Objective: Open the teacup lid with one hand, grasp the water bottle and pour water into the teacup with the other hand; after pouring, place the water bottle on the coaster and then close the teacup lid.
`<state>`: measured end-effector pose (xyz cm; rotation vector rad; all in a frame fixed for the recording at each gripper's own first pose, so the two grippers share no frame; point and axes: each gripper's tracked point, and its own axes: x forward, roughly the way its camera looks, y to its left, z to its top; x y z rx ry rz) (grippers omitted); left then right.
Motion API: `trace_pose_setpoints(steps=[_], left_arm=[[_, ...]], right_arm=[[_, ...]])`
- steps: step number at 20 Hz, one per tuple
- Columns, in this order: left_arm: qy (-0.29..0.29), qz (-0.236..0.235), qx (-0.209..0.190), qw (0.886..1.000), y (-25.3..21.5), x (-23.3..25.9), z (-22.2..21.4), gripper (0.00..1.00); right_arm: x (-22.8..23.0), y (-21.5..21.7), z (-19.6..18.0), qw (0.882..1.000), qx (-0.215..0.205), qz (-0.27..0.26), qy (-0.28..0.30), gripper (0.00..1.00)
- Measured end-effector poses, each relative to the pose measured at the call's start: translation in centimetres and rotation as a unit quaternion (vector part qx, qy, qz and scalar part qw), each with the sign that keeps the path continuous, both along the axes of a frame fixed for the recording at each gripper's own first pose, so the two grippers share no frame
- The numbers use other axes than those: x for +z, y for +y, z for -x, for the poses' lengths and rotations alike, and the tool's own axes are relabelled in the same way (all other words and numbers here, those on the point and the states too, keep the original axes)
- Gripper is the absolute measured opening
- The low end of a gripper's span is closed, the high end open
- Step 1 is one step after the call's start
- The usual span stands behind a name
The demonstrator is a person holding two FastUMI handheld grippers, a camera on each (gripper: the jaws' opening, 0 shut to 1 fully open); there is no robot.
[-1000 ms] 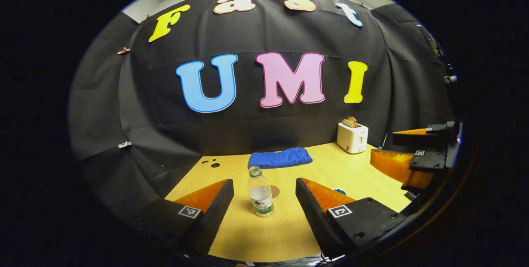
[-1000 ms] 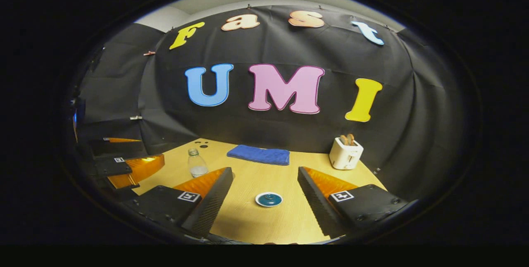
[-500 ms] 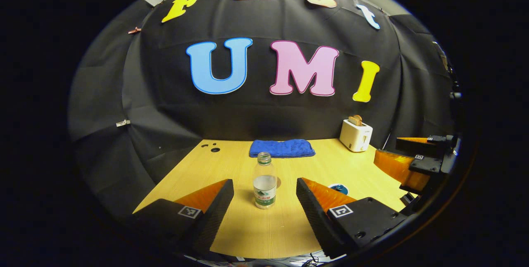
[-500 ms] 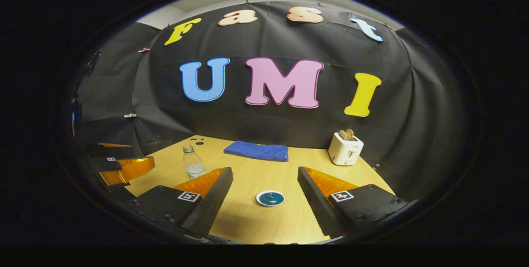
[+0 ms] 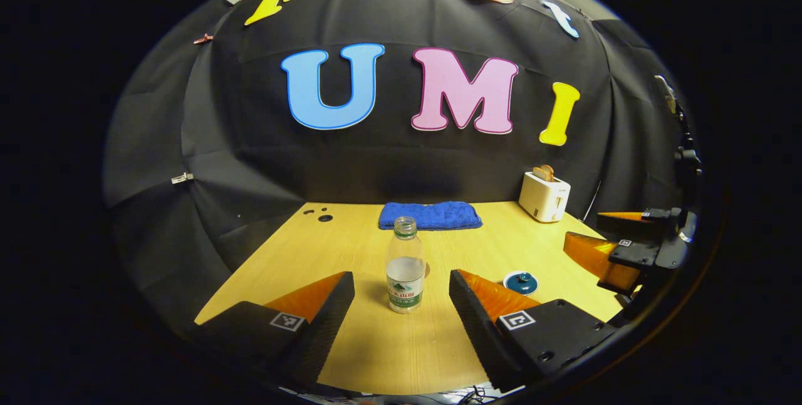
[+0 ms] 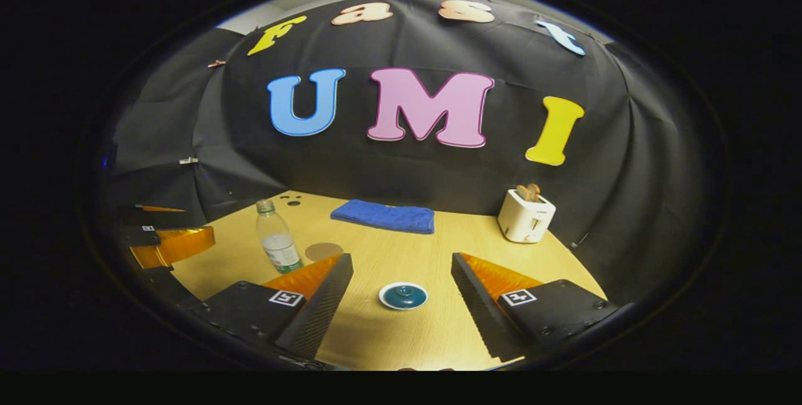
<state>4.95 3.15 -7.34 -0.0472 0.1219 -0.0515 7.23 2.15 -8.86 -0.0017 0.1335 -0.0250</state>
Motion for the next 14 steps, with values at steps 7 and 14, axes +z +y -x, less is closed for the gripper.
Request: trace_pose_setpoints(steps=[7,14], left_arm=[[0.045,-0.029,-0.001,0.999,0.4,-8.3,-1.8,0.96],[0.025,0.024,0.007,0.999,-0.8,-11.4,-4.2,0.97]], right_arm=[[-5.8,-0.5,-5.4,1.0,0.017,-0.013,0.023,0.98],[-11.0,-2.3,-8.6,0.999,0.008,-0.02,0.038,0.98]])
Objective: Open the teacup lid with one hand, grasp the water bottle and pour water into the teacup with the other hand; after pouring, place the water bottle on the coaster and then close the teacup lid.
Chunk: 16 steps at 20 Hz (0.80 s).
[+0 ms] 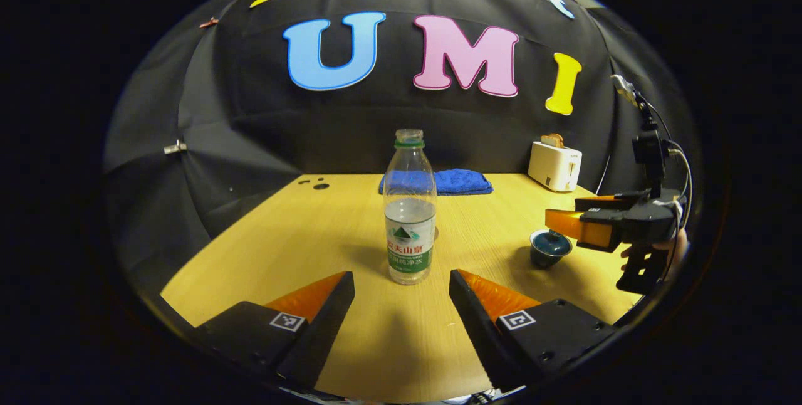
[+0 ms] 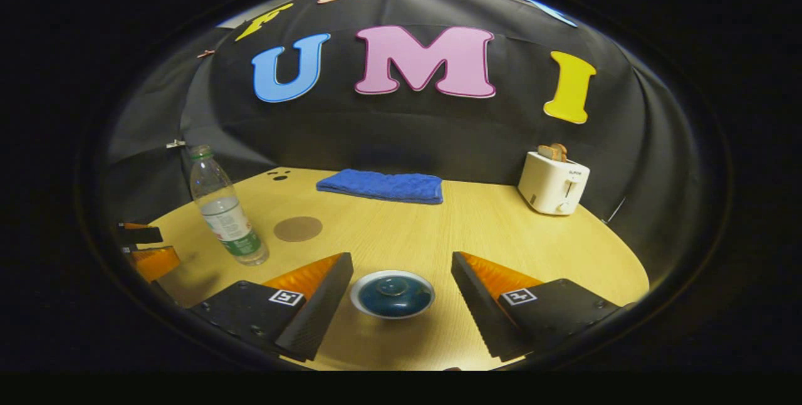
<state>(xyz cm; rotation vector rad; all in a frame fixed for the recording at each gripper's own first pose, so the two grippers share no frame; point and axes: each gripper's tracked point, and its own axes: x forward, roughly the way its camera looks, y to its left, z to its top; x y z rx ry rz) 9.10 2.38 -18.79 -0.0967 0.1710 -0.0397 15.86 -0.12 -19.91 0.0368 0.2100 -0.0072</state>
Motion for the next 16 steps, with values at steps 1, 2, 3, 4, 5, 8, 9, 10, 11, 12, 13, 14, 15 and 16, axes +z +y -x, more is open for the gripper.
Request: trace_pose_setpoints(steps=[1,2,3,4,5,8,9,10,11,12,13,14,15,16], left_arm=[[0.002,0.009,0.0,1.0,-0.2,-0.3,-0.2,0.96],[0.003,0.015,-0.001,1.0,-0.3,-0.8,-0.2,0.96],[0.004,0.016,-0.004,1.0,-0.3,-1.1,-0.2,0.97],[0.006,0.015,-0.005,1.0,-0.3,-1.5,-0.3,0.96],[0.007,0.012,-0.004,1.0,-0.1,-1.7,-0.4,0.96],[0.01,0.009,-0.002,1.0,0.3,-2.2,-0.4,0.96],[0.012,0.01,-0.002,1.0,0.4,-2.4,-0.3,0.96],[0.012,0.011,-0.001,1.0,0.4,-2.5,-0.3,0.96],[0.012,0.012,0.0,1.0,0.4,-2.5,-0.3,0.96],[0.013,0.014,0.0,1.0,0.5,-2.6,-0.3,0.96],[0.013,0.015,0.001,1.0,0.5,-2.7,-0.3,0.96],[0.013,0.016,0.001,1.0,0.5,-2.8,-0.3,0.96],[0.014,0.016,0.001,1.0,0.5,-2.8,-0.4,0.96],[0.014,0.016,0.002,1.0,0.6,-2.9,-0.3,0.96]], right_arm=[[-0.4,0.0,-0.2,1.0,0.0,0.004,0.001,0.98],[-0.7,0.0,-0.4,1.0,0.002,0.009,0.001,0.98],[-0.7,0.2,-0.7,1.0,0.007,0.012,-0.003,0.98],[-0.8,0.5,-0.8,1.0,0.01,0.016,-0.006,0.98],[-0.9,0.6,-1.0,1.0,0.012,0.019,-0.006,0.97],[-1.4,1.4,-1.0,1.0,0.022,0.014,0.003,0.93],[-1.6,1.4,-1.1,1.0,0.023,0.017,0.005,0.87],[-1.9,1.5,-1.1,0.999,0.027,0.018,0.01,0.76],[-2.3,1.5,-1.0,0.999,0.028,0.018,0.015,0.65],[-2.4,1.5,-1.0,0.999,0.028,0.018,0.018,0.65],[-2.4,1.5,-1.0,0.999,0.027,0.018,0.019,0.67],[-2.6,1.5,-1.0,0.999,0.028,0.018,0.021,0.68],[-2.7,1.2,-1.0,0.999,0.023,0.019,0.023,0.66],[-3.0,1.2,-1.0,0.999,0.023,0.016,0.026,0.63]])
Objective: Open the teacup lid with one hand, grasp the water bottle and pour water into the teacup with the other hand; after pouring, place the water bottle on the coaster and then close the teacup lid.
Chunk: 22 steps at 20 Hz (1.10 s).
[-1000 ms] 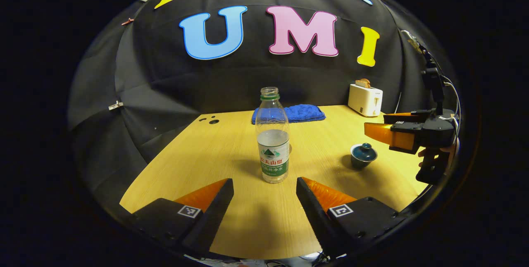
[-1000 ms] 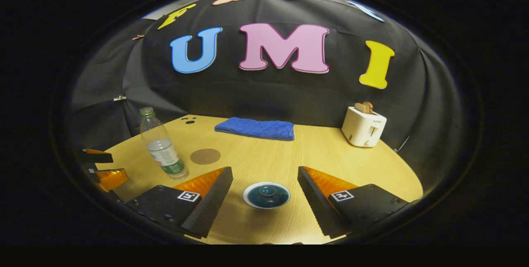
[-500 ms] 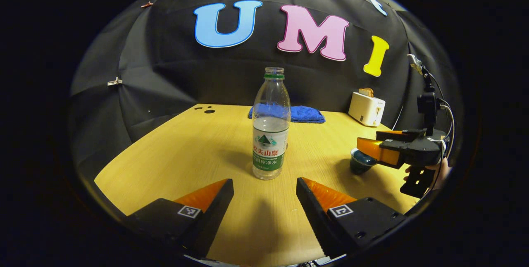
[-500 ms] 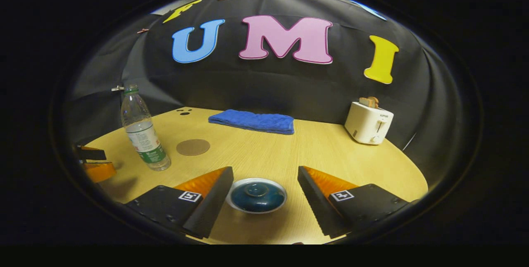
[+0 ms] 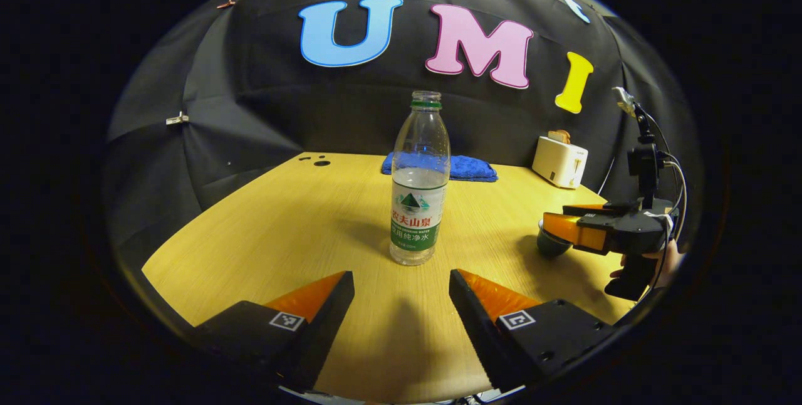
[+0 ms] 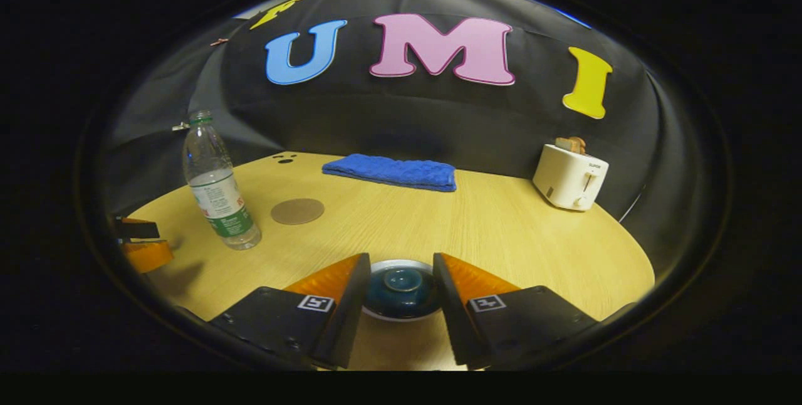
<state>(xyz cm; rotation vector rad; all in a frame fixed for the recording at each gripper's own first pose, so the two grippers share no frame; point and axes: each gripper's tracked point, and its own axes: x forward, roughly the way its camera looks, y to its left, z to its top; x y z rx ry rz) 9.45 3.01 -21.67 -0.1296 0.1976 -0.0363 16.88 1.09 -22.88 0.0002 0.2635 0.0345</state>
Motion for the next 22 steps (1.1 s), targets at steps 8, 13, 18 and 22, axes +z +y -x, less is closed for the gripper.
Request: trace_pose_setpoints(steps=[8,13,18,22], left_arm=[[0.001,0.007,0.008,1.0,0.3,0.1,-0.1,0.97],[0.0,0.012,0.007,1.0,-0.1,0.2,-0.2,0.95],[-0.009,0.008,0.007,1.0,-0.3,0.8,-0.4,0.95],[-0.034,-0.009,0.006,0.999,-0.6,2.5,-1.7,0.95]], right_arm=[[0.1,0.1,-0.3,1.0,-0.001,-0.007,0.005,0.57],[0.3,0.0,-0.5,1.0,0.001,-0.017,0.012,0.35],[0.4,0.4,-0.5,1.0,0.013,0.001,0.02,0.33],[0.3,0.4,-0.6,1.0,0.012,-0.014,0.022,0.29]])
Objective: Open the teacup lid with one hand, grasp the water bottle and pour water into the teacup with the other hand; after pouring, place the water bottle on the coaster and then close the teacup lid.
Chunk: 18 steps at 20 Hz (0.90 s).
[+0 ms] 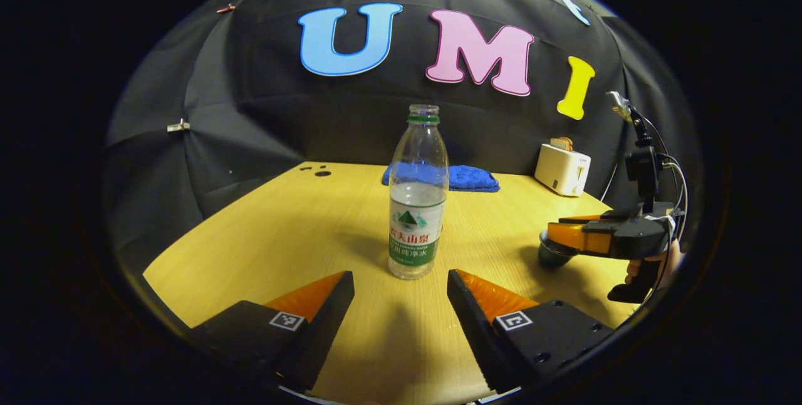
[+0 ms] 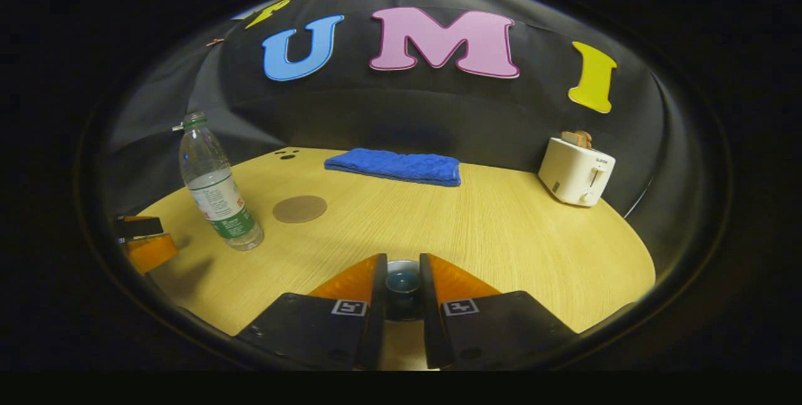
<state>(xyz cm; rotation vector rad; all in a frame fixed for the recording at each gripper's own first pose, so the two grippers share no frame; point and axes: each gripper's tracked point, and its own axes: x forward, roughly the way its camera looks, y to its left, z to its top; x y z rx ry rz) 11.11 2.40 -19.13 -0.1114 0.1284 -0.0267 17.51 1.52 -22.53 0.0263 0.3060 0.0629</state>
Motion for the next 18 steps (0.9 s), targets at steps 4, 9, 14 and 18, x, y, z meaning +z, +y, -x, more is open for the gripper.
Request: trace_pose_setpoints(steps=[4,9,14,18], left_arm=[[-0.026,0.007,0.0,1.0,-0.3,2.2,-2.7,0.95],[-0.048,0.015,-0.001,0.999,0.0,3.9,-5.7,0.95],[-0.067,-0.001,0.0,0.998,-0.3,4.9,-8.8,0.95],[-0.084,0.003,0.001,0.996,-0.6,5.6,-10.5,0.95]], right_arm=[[1.0,-0.1,0.1,1.0,-0.002,-0.013,0.0,0.27],[4.4,-0.8,0.8,1.0,-0.006,-0.013,-0.028,0.22],[5.4,-3.1,2.5,0.999,-0.025,-0.009,-0.033,0.26],[4.0,-4.7,4.1,0.999,-0.045,-0.023,-0.013,0.27]])
